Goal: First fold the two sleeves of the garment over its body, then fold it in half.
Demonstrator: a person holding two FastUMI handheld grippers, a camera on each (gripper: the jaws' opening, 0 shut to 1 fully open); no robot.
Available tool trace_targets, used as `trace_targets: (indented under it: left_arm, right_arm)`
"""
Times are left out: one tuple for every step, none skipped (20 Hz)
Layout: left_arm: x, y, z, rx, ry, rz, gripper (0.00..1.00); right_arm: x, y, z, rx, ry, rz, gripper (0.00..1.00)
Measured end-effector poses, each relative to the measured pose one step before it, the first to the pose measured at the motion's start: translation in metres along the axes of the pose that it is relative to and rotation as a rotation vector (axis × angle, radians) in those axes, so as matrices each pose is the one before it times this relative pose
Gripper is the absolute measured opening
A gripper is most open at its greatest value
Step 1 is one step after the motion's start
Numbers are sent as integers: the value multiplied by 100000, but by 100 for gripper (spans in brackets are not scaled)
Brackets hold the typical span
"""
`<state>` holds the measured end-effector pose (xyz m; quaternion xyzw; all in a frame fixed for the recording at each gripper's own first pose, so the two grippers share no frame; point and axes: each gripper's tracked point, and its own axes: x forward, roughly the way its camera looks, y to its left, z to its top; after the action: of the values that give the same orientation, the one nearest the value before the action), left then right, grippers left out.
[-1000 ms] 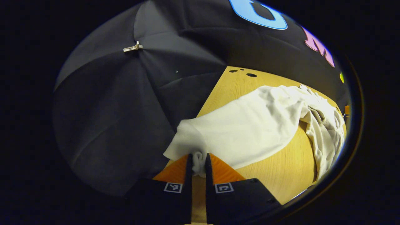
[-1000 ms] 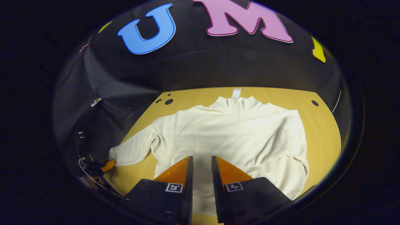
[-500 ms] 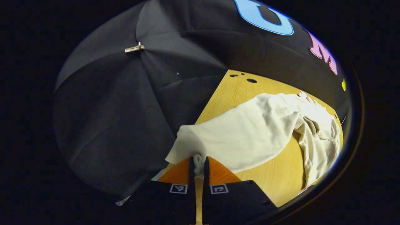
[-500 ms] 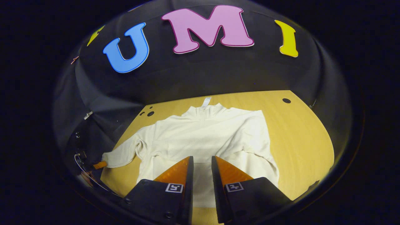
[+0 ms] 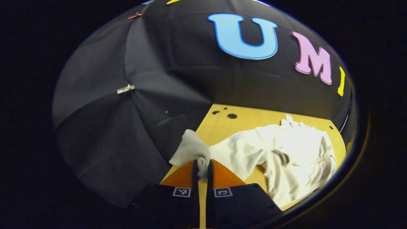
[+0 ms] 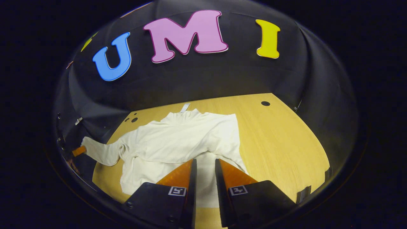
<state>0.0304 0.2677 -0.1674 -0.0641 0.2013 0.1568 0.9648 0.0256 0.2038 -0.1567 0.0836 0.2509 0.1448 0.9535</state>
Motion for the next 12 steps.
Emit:
trace_targets:
  left_arm:
    - [-292, -1755, 1059, 344, -1918, -2184, 12]
    - [-62, -1666, 829, 556, -1515, -1970, 12]
    - [16, -1815, 793, 756, -965, -2039, 12]
    - [-109, -1716, 566, 875, -777, -1875, 12]
    - [31, -1641, 648, 1014, -888, -1868, 12]
    - [138, -1560, 509, 890, -669, -2037, 12]
    - [74, -1588, 473, 843, -504, -2068, 12]
    - [152, -1476, 299, 1041, -373, -1922, 12]
    - [131, -1454, 317, 989, -254, -1704, 12]
    - [317, -1354, 176, 882, -101, -1771, 12]
    - [165, -1346, 26, 622, 129, -1745, 12]
    - [208, -1292, -70, 478, 104, -1495, 12]
  right_arm:
    - [-172, -694, -12, 433, -52, -357, 34]
    - [-143, -858, -45, 443, -134, -548, 34]
    - [-275, -729, -137, 391, -25, -198, 34]
    - [-230, -863, -141, 235, -103, -876, 34]
    - [-91, -839, -181, 495, 196, -684, 34]
    - [-181, -770, -169, 1003, 299, -416, 34]
    - [-110, -646, -42, 1129, -34, -311, 34]
    - [-92, -639, -98, 905, 54, -326, 34]
    - [-93, -640, -76, 730, 27, -448, 34]
    - [-97, -535, -15, 780, -18, -240, 34]
    - [-116, -469, -95, 717, 110, -182, 34]
    - [-10, -497, -15, 498, 14, -154, 34]
